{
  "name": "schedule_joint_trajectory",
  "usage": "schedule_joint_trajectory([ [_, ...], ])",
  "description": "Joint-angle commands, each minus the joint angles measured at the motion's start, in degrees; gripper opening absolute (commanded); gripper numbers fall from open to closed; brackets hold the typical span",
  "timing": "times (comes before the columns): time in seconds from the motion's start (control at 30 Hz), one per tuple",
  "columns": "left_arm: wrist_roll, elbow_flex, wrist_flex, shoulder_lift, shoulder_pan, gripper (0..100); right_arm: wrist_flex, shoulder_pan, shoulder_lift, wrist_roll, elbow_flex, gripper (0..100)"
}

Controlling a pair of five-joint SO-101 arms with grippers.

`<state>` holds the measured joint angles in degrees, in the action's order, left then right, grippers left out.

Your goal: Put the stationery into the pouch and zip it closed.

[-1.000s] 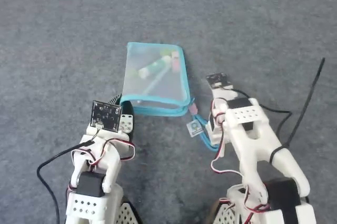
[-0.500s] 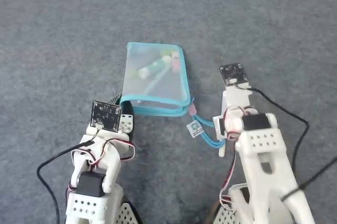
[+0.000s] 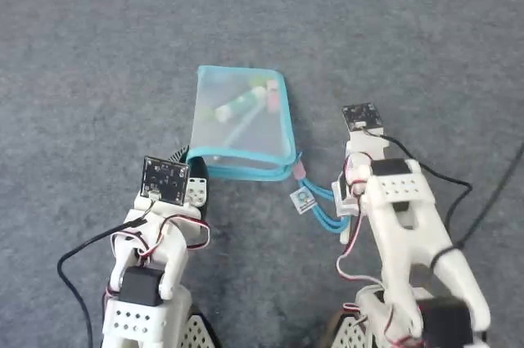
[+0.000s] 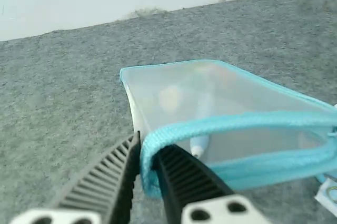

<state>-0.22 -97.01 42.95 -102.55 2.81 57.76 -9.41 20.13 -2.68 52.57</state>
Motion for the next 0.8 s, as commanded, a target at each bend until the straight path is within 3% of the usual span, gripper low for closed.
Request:
schedule_joint_trajectory([
  [0.0, 1.3, 0.5, -2.7, 0.2, -0.4, 1, -1.2, 0.0, -1.0, 0.7, -3.3, 22.0],
  [0.27, 1.3, 0.5, -2.7, 0.2, -0.4, 1, -0.8, -7.3, -1.8, 0.6, -2.5, 22.0],
  [0.43, 1.3, 0.5, -2.7, 0.2, -0.4, 1, -1.0, -7.5, -1.9, 0.7, -1.8, 22.0],
  [0.77, 1.3, 0.5, -2.7, 0.2, -0.4, 1, -2.5, 1.5, 5.5, 4.7, -1.8, 22.0],
])
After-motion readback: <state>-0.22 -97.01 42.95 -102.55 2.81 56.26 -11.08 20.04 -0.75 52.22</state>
